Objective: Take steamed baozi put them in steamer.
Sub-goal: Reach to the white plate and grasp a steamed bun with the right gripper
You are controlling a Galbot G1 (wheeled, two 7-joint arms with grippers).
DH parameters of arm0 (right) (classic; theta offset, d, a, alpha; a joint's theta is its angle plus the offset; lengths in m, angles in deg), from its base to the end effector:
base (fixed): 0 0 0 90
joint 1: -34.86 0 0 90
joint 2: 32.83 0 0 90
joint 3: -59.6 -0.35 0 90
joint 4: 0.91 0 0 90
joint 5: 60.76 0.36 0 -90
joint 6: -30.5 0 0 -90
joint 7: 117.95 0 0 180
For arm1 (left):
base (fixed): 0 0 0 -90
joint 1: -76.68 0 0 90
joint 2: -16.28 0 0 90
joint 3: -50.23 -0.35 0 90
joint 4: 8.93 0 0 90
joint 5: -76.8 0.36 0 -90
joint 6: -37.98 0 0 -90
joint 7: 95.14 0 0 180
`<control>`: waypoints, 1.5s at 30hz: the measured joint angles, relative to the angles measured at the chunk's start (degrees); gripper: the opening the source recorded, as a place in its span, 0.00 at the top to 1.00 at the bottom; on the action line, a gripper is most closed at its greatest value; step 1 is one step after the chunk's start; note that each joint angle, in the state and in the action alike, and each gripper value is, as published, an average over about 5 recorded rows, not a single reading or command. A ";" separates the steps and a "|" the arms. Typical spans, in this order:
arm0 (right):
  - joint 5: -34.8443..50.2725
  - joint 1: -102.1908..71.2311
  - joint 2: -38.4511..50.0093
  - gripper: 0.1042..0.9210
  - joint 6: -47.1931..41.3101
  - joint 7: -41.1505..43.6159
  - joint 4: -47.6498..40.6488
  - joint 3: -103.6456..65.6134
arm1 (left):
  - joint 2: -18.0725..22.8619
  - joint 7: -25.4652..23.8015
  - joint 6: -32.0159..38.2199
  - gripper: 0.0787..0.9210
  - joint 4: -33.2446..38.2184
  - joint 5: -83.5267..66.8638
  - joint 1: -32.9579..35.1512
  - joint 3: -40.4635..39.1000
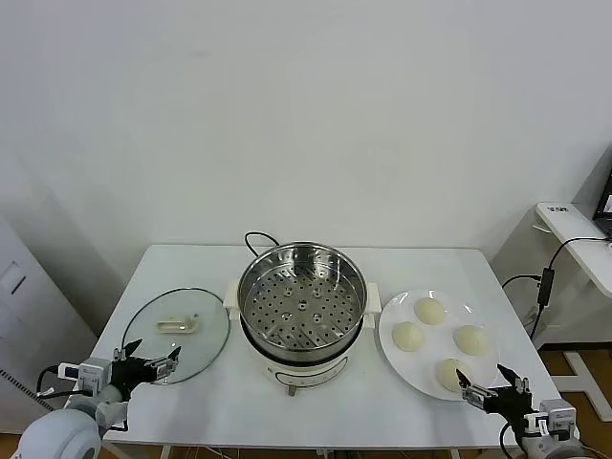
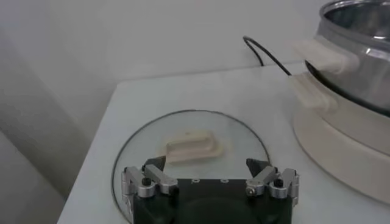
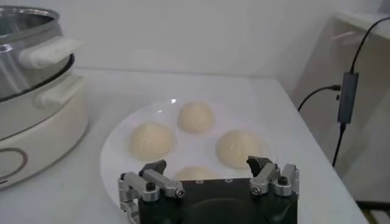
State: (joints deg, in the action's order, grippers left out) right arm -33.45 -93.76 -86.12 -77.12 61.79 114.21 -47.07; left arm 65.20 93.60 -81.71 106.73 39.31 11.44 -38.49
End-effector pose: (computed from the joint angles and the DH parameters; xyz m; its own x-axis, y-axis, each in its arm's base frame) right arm 0.1802 -0.1928 -0.2747 -0.8983 0.0262 0.4385 -0.0731 0.9754 -0.2081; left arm 0.2353 0.1330 -0.2644 -0.8330 0.0766 0.5479 0.1450 0.9860 0.0826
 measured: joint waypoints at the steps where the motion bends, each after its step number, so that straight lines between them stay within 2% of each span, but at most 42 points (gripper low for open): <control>1: -1.16 0.30 0.12 0.12 0.25 0.16 -0.16 0.00 | 0.00 -0.04 0.00 0.12 0.03 0.02 0.01 0.01; 13: -28.43 11.17 5.12 0.12 7.78 3.95 -7.82 3.32 | 1.34 -0.14 -1.40 0.12 0.39 1.45 -1.40 -0.34; 20: -37.57 20.58 9.63 0.12 12.31 12.42 -14.77 7.40 | 1.80 -0.16 -2.49 0.12 -0.18 2.07 -2.48 -0.50; 26: -38.80 30.44 15.06 0.12 13.97 23.21 -20.37 14.10 | 2.20 -0.67 -3.33 0.12 -0.81 2.93 -3.38 -0.34; 34: -34.64 48.17 21.75 0.12 14.73 37.29 -28.45 30.79 | 2.66 -0.76 -4.28 0.12 -0.89 3.29 -3.86 -0.20; 45: -29.44 77.48 22.94 0.12 16.33 52.22 -41.03 60.50 | 3.15 -0.78 -5.16 0.12 -0.98 3.58 -4.22 -0.41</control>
State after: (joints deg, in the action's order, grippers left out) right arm -62.89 -16.28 -63.19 -60.78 114.01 73.18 13.43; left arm 68.36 92.82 -86.88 105.75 42.88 7.22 -38.90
